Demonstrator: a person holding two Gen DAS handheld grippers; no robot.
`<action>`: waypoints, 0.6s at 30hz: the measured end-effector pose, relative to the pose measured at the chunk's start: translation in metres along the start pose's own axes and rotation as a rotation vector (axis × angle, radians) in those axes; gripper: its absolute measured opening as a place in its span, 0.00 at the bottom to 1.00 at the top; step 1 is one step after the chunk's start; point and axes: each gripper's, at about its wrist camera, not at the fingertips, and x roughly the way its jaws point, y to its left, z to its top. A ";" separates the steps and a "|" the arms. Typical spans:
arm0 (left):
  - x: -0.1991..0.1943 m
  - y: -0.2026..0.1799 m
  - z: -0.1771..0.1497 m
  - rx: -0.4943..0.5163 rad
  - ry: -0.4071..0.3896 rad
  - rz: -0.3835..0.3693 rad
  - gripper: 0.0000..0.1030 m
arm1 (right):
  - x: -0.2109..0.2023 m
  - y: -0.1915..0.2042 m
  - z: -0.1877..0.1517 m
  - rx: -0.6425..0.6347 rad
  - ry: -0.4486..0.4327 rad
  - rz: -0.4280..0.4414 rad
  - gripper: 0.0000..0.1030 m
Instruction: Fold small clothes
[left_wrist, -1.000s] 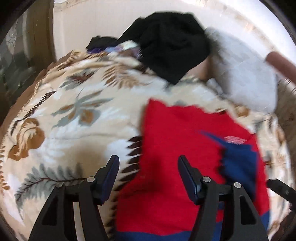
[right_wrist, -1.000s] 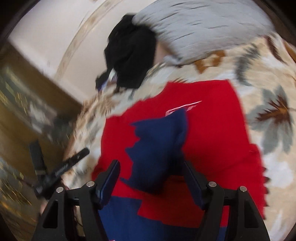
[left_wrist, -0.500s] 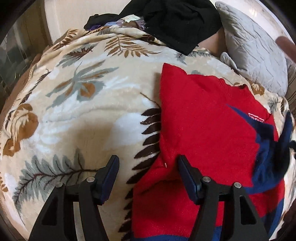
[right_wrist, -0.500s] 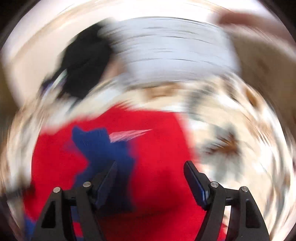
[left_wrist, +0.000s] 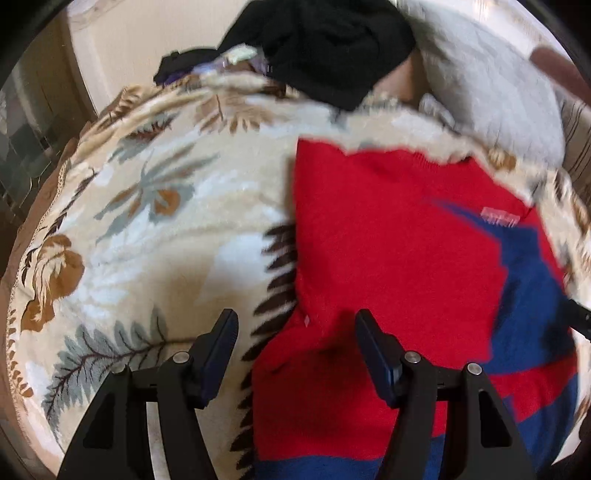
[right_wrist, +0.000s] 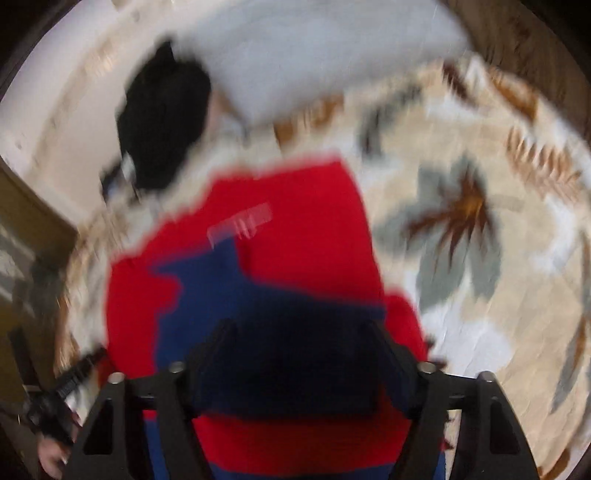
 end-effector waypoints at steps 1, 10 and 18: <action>0.000 0.002 -0.002 -0.006 0.007 -0.006 0.64 | -0.002 -0.003 -0.003 -0.006 -0.008 0.004 0.57; -0.083 0.037 -0.067 -0.019 -0.152 -0.144 0.65 | -0.109 -0.037 -0.055 -0.099 -0.150 0.250 0.75; -0.124 0.026 -0.198 0.020 -0.104 -0.272 0.70 | -0.118 -0.098 -0.143 0.008 0.051 0.347 0.75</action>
